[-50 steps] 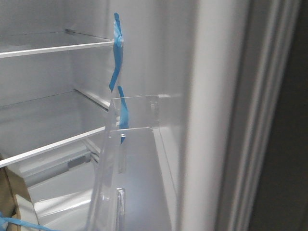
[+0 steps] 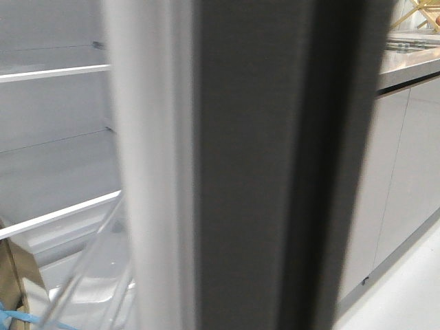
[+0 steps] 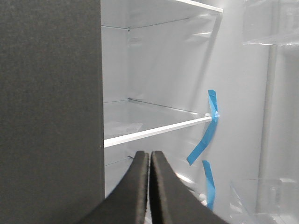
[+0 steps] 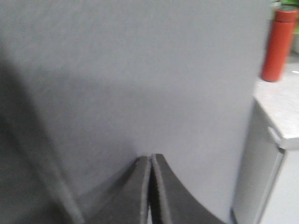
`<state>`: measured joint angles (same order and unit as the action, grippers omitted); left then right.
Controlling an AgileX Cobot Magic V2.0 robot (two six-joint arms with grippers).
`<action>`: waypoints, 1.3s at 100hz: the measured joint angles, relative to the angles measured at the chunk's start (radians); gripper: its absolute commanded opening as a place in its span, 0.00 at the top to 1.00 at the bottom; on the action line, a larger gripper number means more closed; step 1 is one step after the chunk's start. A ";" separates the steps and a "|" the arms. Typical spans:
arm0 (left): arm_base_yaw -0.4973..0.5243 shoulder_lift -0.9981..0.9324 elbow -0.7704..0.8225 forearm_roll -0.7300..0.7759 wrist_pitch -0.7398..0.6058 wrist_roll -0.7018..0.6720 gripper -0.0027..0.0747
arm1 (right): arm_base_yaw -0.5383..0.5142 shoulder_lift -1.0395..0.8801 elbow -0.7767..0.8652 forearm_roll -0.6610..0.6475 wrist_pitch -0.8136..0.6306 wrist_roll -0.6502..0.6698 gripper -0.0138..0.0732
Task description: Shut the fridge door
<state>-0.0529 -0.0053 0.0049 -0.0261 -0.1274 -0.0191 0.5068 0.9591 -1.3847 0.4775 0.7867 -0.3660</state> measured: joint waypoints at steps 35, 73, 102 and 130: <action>0.000 0.000 0.000 0.000 0.000 0.000 0.99 | 0.122 0.178 -0.122 0.009 -0.028 -0.048 0.89; 0.000 0.000 0.000 0.000 0.000 0.000 0.99 | 0.159 0.409 -0.244 0.018 -0.117 -0.090 0.89; 0.000 0.000 0.000 0.000 0.000 0.000 0.99 | 0.159 0.574 -0.362 0.020 -0.167 -0.126 0.89; 0.000 0.000 0.000 0.000 0.000 0.000 0.99 | 0.159 0.711 -0.487 0.020 -0.147 -0.144 0.89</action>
<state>-0.0529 -0.0053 0.0049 -0.0261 -0.1274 -0.0191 0.6660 1.6704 -1.8717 0.4971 0.6402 -0.5102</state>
